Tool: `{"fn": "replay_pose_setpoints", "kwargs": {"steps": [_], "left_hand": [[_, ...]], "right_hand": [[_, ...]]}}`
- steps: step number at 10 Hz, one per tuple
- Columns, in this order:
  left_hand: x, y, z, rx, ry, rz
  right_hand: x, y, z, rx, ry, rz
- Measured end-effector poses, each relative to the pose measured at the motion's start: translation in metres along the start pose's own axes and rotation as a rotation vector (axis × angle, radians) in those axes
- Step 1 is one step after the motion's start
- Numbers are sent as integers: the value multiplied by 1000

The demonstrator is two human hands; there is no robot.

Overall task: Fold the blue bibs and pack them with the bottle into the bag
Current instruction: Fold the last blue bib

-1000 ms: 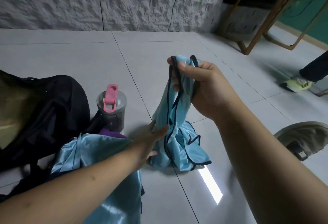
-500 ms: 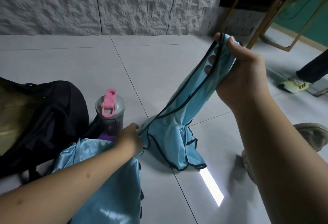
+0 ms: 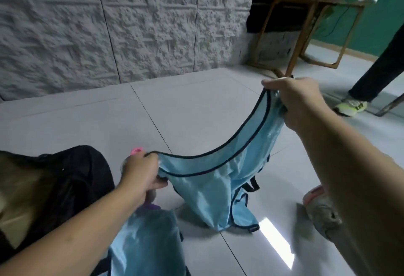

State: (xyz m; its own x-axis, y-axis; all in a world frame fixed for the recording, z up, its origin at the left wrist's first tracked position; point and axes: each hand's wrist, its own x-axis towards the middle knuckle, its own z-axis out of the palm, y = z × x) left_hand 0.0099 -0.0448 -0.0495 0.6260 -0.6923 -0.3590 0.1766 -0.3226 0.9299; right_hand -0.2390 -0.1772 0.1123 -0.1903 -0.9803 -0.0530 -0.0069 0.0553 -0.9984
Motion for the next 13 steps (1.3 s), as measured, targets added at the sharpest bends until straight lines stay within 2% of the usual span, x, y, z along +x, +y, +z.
{"fn": "replay_pose_setpoints", "kwargs": {"steps": [1,3,5,6,7,9,10,11,12,13], "left_hand": [[-10,48,-12,-13,13,158],[-29,172,-49,-206,-19,335],[-51,269,-115,-343,-89,422],[-76,302,-137,-505,-157,505],[-87,308,-152,-615,-240,607],[-70,283,-158,-781,-243,620],[-70,291,-173,-791,-176,735],[-83,308,-192,-682,-62,1006],[-93,314,-205,-161,282,1312],[-83,300,-217,302,684,1409]], "right_hand": [[-4,-21,5,-307,-47,-56],[-25,-92,1,-419,-18,-194],[-39,-160,1,-235,-43,-309],[-44,-190,-3,-97,-99,-400],[-48,-196,-3,-109,-304,-406],[-62,-178,10,92,-631,-393],[-64,-188,4,222,-631,-439],[-44,-207,-5,74,-481,-520],[-34,-216,-6,25,-326,-541],[-39,-206,-2,135,-287,-535]]}}
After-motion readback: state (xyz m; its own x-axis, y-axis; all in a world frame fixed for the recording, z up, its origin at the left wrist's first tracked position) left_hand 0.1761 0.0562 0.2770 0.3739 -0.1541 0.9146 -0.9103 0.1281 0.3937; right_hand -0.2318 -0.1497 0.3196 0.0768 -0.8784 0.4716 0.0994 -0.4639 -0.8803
